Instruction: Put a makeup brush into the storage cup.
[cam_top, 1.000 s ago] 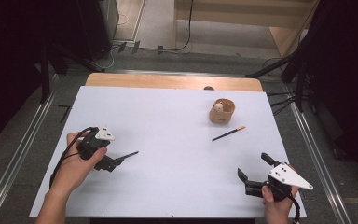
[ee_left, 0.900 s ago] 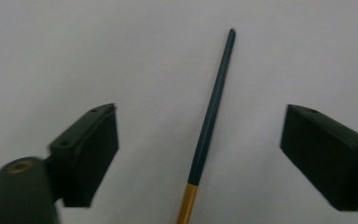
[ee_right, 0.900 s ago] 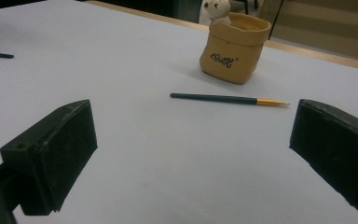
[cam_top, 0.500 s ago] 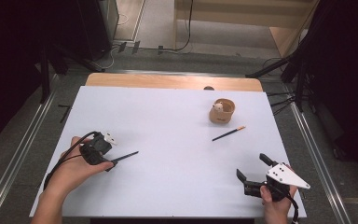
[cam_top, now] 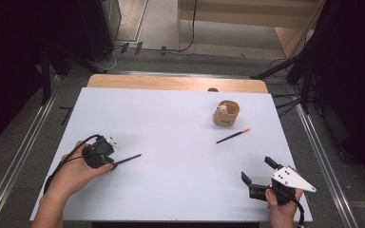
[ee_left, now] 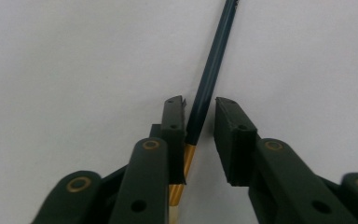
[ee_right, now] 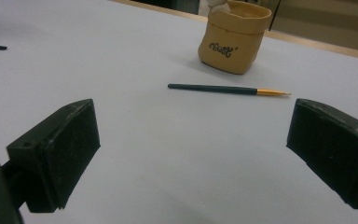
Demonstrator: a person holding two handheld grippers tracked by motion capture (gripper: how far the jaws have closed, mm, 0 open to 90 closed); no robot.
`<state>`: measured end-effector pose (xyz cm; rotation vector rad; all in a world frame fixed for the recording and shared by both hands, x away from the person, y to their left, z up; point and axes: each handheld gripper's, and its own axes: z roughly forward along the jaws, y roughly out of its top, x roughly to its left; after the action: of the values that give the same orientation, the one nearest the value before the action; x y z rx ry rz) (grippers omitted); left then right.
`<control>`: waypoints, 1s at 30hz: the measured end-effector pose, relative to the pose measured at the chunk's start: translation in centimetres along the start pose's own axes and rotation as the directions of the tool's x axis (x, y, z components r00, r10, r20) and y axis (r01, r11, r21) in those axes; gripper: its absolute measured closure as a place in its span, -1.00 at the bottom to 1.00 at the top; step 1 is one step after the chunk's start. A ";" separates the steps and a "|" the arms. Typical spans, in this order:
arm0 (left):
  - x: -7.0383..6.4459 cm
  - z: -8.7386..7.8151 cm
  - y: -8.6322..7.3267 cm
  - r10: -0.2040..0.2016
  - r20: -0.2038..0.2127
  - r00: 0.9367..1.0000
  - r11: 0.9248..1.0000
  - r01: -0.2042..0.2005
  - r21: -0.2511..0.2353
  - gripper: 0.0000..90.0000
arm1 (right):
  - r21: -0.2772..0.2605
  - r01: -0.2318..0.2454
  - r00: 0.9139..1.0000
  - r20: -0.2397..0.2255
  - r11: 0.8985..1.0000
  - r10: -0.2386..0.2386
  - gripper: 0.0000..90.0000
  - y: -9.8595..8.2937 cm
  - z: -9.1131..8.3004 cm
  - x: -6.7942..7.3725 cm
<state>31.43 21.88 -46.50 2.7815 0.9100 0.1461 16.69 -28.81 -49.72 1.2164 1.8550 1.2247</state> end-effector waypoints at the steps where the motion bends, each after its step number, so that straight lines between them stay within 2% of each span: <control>1: 0.1 0.0 0.0 -0.005 0.005 1.000 1.000 0.005 -0.001 0.73 | 0.000 0.000 1.000 0.000 1.000 0.000 -0.93 0.0 0.0 0.0; 2: 0.1 0.0 -0.1 -0.009 0.009 1.000 1.000 0.009 -0.005 0.83 | 0.000 -0.004 1.000 -0.001 1.000 0.004 -0.93 0.0 0.0 0.0; 8: 0.6 0.0 -0.3 -0.016 0.035 0.999 1.000 0.017 -0.025 0.87 | 0.002 0.004 1.000 -0.001 1.000 -0.004 -0.91 0.0 0.0 0.1; 13: 0.7 -0.3 -0.5 -0.033 0.031 0.999 0.998 0.035 -0.053 0.87 | -0.005 -0.002 1.000 0.002 1.000 0.002 -0.90 0.1 -0.2 0.1; 14: 0.6 -0.6 -0.4 -0.032 0.015 0.999 0.996 0.033 -0.077 0.87 | -0.007 -0.003 1.000 0.001 1.000 0.003 -0.90 0.1 -0.3 0.1; 16: 0.4 -0.9 -0.4 -0.033 0.010 0.999 0.994 0.033 -0.106 0.87 | -0.008 -0.009 1.000 0.007 1.000 0.009 -0.90 0.2 -0.4 0.0; 17: 0.4 -0.9 -0.4 -0.033 0.010 0.999 0.994 0.033 -0.106 0.87 | -0.010 -0.014 1.000 0.008 1.000 0.014 -0.90 0.2 -0.4 0.0; 18: 0.3 -1.1 -0.4 -0.035 0.002 0.999 0.989 0.035 -0.140 0.87 | -0.012 -0.016 1.000 0.011 1.000 0.016 -0.90 0.3 -0.5 0.0; 20: 0.2 -1.3 -0.4 -0.035 0.007 0.999 0.987 0.036 -0.160 0.87 | -0.017 -0.014 1.000 0.010 1.000 0.014 -0.90 0.4 -0.6 0.0; 21: 0.1 -1.4 -0.3 -0.035 0.018 0.999 0.983 0.038 -0.181 0.87 | -0.020 -0.017 1.000 0.009 1.000 0.018 -0.90 0.5 -0.7 0.1; 22: 0.0 -1.7 -0.2 -0.036 0.021 0.999 0.976 0.040 -0.216 0.87 | -0.029 -0.015 1.000 0.008 0.999 0.015 -0.90 1.0 -0.8 0.1; 23: 0.0 -1.7 -0.2 -0.036 0.021 0.999 0.976 0.040 -0.216 0.87 | -0.030 -0.017 1.000 0.006 0.999 0.017 -0.90 1.1 -0.8 0.2; 24: -0.3 -1.8 0.0 -0.031 0.037 0.999 0.968 0.039 -0.246 0.87 | -0.032 -0.016 1.000 0.006 0.999 0.016 -0.90 1.4 -0.8 0.3; 27: -0.6 -1.8 0.2 -0.023 0.024 0.999 0.966 0.028 -0.256 0.87 | -0.039 -0.011 1.000 0.000 0.999 0.011 -0.90 2.2 -0.5 0.6; 30: -0.9 -1.8 0.6 -0.018 0.037 0.999 0.959 0.028 -0.282 0.87 | -0.043 0.004 1.000 -0.011 0.999 -0.005 -0.90 3.2 0.0 1.2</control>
<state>30.77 21.17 -44.67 2.5018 0.8403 0.2071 17.35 -27.23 -46.80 1.1841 1.8295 1.2647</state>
